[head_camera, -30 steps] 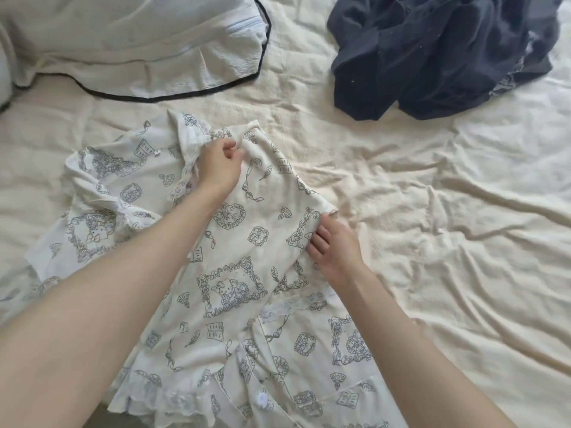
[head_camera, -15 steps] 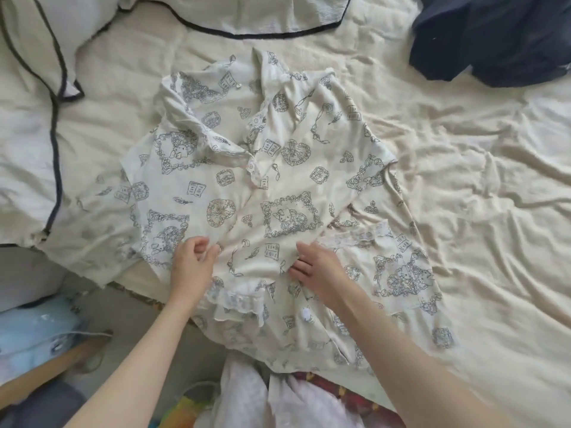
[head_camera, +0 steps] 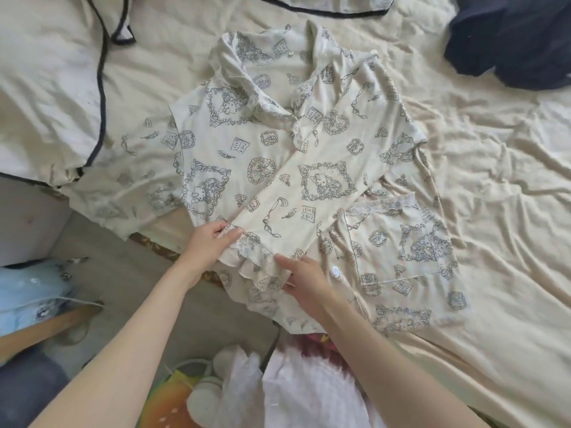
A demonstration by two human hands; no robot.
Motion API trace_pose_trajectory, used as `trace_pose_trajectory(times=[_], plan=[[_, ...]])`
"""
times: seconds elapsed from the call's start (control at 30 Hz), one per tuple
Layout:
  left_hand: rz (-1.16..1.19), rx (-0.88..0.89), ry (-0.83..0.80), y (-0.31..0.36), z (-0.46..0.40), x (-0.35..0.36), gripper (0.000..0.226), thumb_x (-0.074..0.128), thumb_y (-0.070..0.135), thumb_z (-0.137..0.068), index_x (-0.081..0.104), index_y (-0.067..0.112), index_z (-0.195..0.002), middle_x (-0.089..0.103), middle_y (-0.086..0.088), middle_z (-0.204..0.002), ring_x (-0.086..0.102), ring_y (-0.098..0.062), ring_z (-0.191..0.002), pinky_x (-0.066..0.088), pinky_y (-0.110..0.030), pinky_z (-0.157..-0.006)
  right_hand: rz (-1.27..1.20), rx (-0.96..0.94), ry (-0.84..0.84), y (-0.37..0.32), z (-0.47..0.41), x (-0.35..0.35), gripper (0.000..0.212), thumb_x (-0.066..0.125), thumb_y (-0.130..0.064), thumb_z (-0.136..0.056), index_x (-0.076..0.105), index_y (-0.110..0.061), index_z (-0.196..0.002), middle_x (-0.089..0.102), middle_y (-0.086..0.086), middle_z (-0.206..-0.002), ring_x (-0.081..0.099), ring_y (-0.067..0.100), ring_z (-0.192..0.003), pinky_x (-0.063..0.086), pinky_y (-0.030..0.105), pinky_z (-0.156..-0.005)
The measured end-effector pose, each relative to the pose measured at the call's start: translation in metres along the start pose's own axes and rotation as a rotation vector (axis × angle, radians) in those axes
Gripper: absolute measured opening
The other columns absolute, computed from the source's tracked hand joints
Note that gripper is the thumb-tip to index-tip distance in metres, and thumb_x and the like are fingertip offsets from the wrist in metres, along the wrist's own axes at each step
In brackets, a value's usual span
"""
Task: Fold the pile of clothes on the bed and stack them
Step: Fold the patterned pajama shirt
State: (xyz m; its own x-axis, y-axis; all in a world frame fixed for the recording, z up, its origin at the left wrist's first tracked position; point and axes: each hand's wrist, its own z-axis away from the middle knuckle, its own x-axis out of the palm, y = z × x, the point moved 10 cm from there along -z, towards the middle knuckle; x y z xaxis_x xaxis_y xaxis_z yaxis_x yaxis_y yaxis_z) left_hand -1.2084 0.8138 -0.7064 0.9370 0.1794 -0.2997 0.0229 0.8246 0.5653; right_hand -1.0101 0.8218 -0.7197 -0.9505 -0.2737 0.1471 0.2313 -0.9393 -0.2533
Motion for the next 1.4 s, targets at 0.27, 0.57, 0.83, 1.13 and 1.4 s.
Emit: trace_pose_trajectory(times=[0.27,0.57,0.83,1.13,1.4], plan=[[-0.094,-0.01,0.094,-0.039,0.002,-0.016,0.028,0.058,0.026,-0.093,0.058,0.013,-0.118,0.059,0.002,-0.105,0.054,-0.015,-0.099,0.042,-0.026,-0.078,0.348,-0.097,0.254,0.007,-0.003,-0.014,0.029,0.056,-0.027,-0.092,0.058,-0.001,-0.105,0.059,0.005,-0.09,0.061,0.024,-0.087,0.051,0.04,-0.085],[-0.163,0.117,0.435,-0.035,0.003,-0.102,0.018,0.049,0.019,-0.097,0.059,0.013,-0.111,0.061,-0.003,-0.11,0.052,-0.013,-0.096,0.038,-0.026,-0.083,1.243,-0.852,0.454,-0.09,0.031,0.036,0.029,0.049,-0.025,-0.097,0.058,-0.009,-0.119,0.057,0.007,-0.122,0.048,0.026,-0.116,0.038,0.038,-0.096],[-0.395,0.199,0.59,-0.012,-0.042,-0.218,0.042,0.04,0.016,-0.1,0.036,0.008,-0.141,0.032,-0.015,-0.146,0.028,-0.028,-0.138,0.023,-0.04,-0.112,1.713,-0.783,0.167,-0.103,-0.037,0.155,0.076,0.056,-0.043,-0.09,0.007,-0.034,-0.147,-0.009,0.003,-0.158,-0.008,0.031,-0.145,0.01,0.06,-0.113],[-0.502,0.116,0.573,-0.044,-0.075,-0.263,0.044,0.042,0.003,-0.096,0.035,0.005,-0.14,0.029,-0.015,-0.147,0.032,-0.033,-0.133,0.031,-0.044,-0.105,1.82,-0.619,0.143,-0.087,-0.077,0.147,0.093,0.055,-0.045,-0.09,-0.018,-0.038,-0.146,-0.038,-0.003,-0.149,-0.028,0.028,-0.14,-0.004,0.06,-0.11],[-0.648,0.082,0.519,-0.065,-0.079,-0.279,0.021,0.05,0.018,-0.096,0.05,0.008,-0.114,0.055,-0.015,-0.118,0.048,-0.033,-0.115,0.027,-0.048,-0.104,1.882,-0.563,0.126,-0.087,-0.08,0.147,0.092,0.051,-0.048,-0.091,-0.023,-0.037,-0.145,-0.042,-0.004,-0.144,-0.029,0.027,-0.14,-0.003,0.06,-0.111]])
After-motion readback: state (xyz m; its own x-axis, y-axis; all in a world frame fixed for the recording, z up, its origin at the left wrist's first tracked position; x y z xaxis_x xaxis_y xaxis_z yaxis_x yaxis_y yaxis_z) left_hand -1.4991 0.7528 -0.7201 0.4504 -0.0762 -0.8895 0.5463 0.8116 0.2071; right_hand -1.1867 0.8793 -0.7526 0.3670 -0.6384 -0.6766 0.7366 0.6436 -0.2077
